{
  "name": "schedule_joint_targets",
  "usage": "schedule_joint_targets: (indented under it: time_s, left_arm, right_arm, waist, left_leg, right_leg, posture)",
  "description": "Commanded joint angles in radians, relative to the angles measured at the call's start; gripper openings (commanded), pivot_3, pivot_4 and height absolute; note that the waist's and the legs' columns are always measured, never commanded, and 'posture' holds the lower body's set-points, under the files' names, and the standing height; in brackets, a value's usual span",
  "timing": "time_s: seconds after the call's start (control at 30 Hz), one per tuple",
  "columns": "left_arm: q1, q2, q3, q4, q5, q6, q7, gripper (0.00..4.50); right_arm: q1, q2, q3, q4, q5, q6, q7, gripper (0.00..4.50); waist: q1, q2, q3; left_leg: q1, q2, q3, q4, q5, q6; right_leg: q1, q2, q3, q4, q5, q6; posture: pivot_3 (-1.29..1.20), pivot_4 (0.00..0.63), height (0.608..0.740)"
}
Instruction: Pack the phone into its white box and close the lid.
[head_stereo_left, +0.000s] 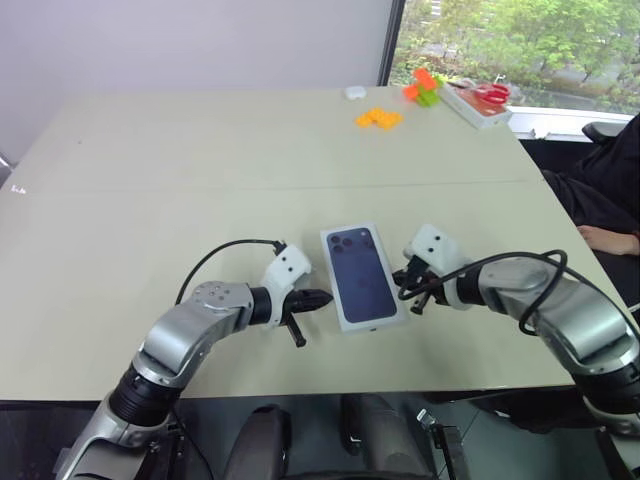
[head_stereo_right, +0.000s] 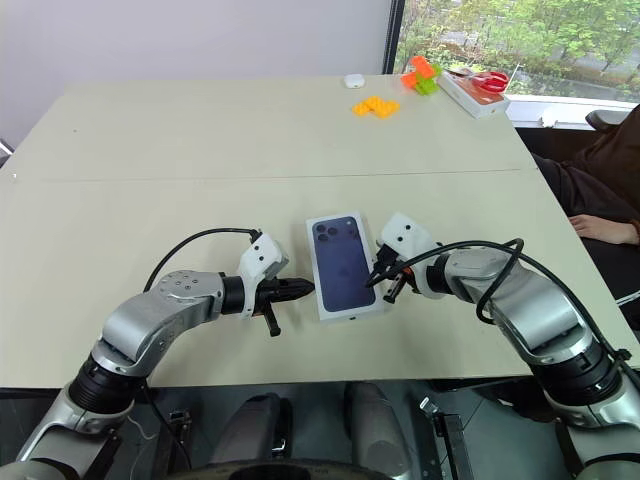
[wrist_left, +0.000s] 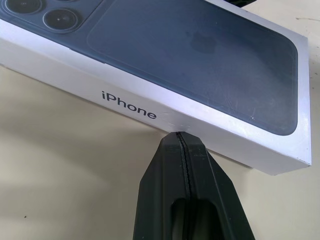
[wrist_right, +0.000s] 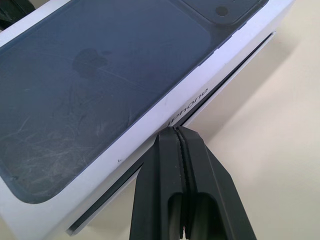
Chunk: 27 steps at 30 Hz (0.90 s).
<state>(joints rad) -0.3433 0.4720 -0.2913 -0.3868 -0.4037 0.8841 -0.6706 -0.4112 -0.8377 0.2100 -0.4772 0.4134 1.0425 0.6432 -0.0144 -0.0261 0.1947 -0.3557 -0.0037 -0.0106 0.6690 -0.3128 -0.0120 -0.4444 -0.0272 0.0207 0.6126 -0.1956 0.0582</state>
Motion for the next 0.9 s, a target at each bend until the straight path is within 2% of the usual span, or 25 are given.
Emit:
schedule_joint_targets:
  time_s: [0.03,0.3,0.9]
  left_arm:
    - [-0.02,-0.017,0.02,-0.018,-0.005,-0.029,0.003,0.0]
    - [-0.023,-0.039,0.046,-0.02,-0.021,-0.02,0.003,0.0]
    - [-0.009,-0.032,0.044,-0.034,-0.022,-0.01,-0.012,0.0]
  right_arm:
    - [-0.01,0.022,-0.01,-0.009,-0.004,-0.016,0.005,0.05]
    - [-0.024,0.04,-0.02,0.033,-0.046,-0.023,-0.005,0.05]
    - [0.015,-0.006,-0.041,-0.021,-0.043,-0.06,0.08,0.05]
  waist:
    - [0.0,0.0,0.0]
    - [0.0,0.0,0.0]
    - [0.0,0.0,0.0]
  left_leg:
    - [0.0,0.0,0.0,0.0,0.0,0.0]
    - [0.0,0.0,0.0,0.0,0.0,0.0]
    - [0.0,0.0,0.0,0.0,0.0,0.0]
  right_leg:
    - [0.0,0.0,0.0,0.0,0.0,0.0]
    - [0.0,0.0,0.0,0.0,0.0,0.0]
    - [0.0,0.0,0.0,0.0,0.001,0.001]
  posture:
    - [0.0,0.15,0.74]
    - [0.0,0.15,0.74]
    - [0.0,0.15,0.74]
